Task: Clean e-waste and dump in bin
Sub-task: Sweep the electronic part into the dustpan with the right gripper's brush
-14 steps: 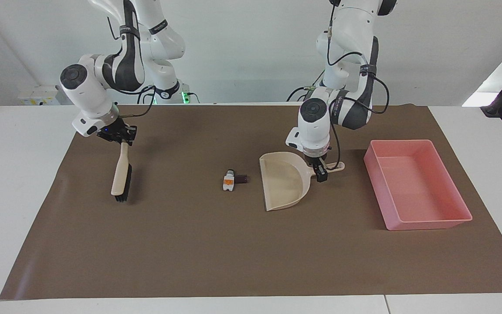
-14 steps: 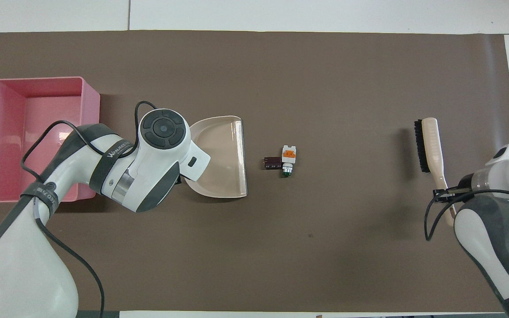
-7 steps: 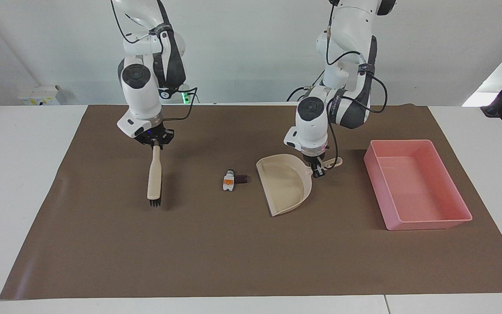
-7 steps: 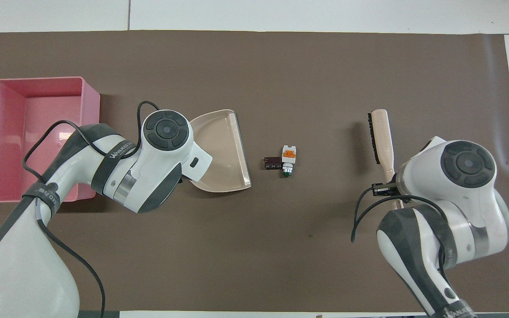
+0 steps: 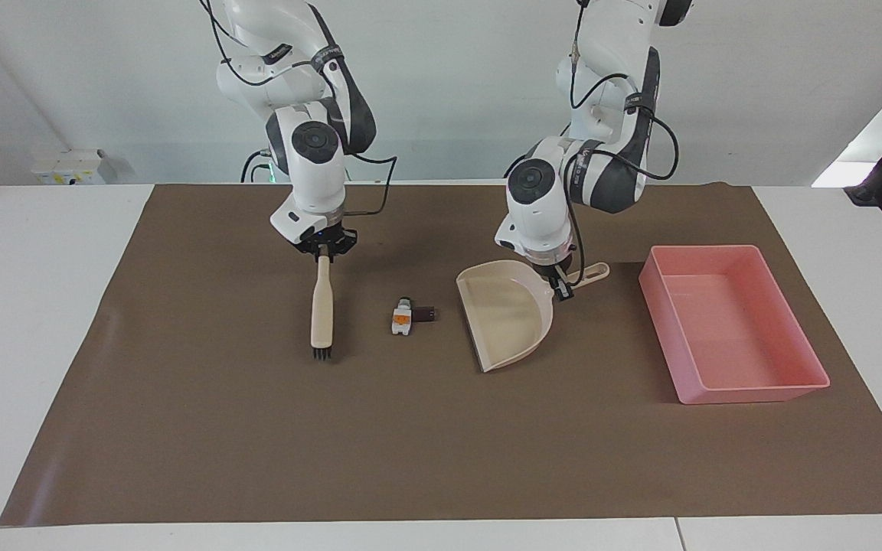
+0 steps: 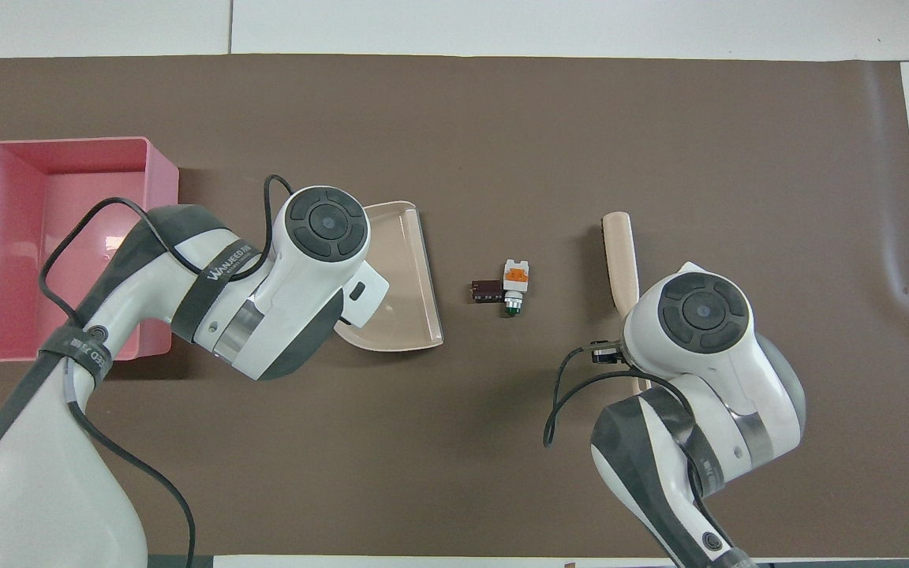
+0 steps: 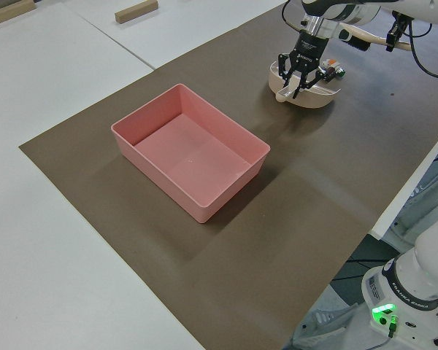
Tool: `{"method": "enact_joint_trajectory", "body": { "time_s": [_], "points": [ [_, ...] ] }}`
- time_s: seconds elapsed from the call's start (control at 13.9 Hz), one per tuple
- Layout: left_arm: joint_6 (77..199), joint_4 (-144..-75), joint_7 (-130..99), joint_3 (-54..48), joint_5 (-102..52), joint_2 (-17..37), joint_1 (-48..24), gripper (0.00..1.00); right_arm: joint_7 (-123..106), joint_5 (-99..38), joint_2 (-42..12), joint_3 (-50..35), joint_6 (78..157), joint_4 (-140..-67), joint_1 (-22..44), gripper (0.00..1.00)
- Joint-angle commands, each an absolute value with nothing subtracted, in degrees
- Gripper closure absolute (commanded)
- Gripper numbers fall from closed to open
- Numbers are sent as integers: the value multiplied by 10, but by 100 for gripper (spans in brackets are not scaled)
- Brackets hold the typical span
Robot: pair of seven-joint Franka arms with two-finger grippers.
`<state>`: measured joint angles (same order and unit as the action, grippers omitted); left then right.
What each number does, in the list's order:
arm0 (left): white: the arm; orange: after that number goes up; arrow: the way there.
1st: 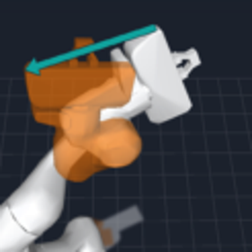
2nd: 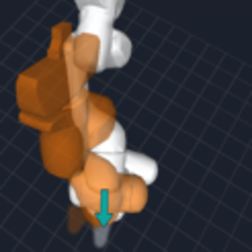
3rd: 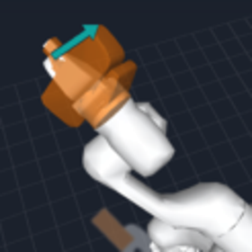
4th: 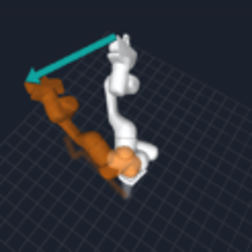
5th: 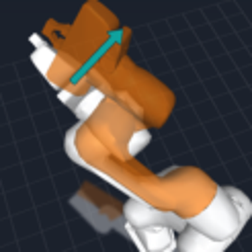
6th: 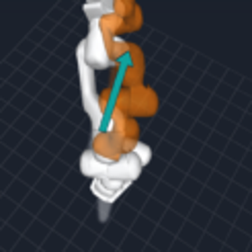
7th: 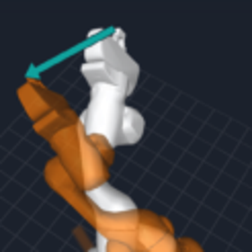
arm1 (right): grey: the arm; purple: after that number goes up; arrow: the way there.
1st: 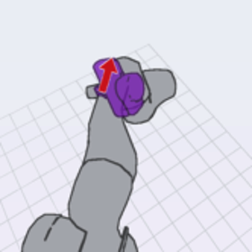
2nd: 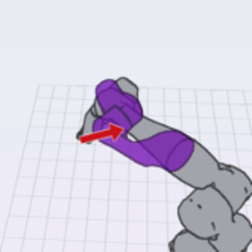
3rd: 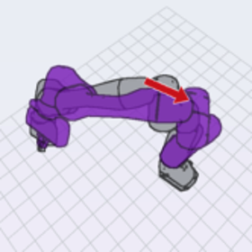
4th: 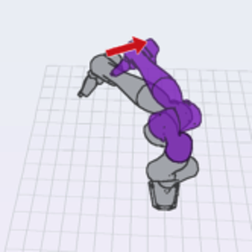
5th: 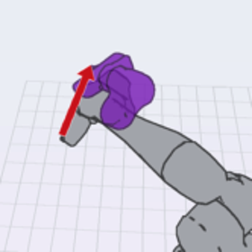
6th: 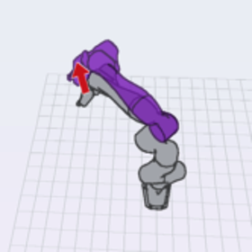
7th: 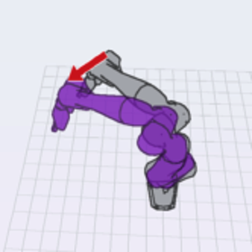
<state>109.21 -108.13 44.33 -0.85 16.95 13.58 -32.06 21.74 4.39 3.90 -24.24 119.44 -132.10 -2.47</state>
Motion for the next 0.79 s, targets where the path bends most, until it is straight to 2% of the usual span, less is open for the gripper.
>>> {"method": "enact_joint_trajectory", "body": {
  "time_s": [0.0, 0.29, 0.72],
  "points": [
    [1081, -1085, 425, -1, 189, 134, -352, 100, 219, 18, 40, -277, 1194, -1318, -33, 100],
    [1081, -1080, 409, -1, 209, 156, -375, 100, 191, 11, 20, -299, 1196, -1320, -33, 100],
    [1059, -1079, 400, -1, 236, 159, -389, 100, 180, -34, -27, -360, 1254, -1315, -46, 100]
  ]
}}
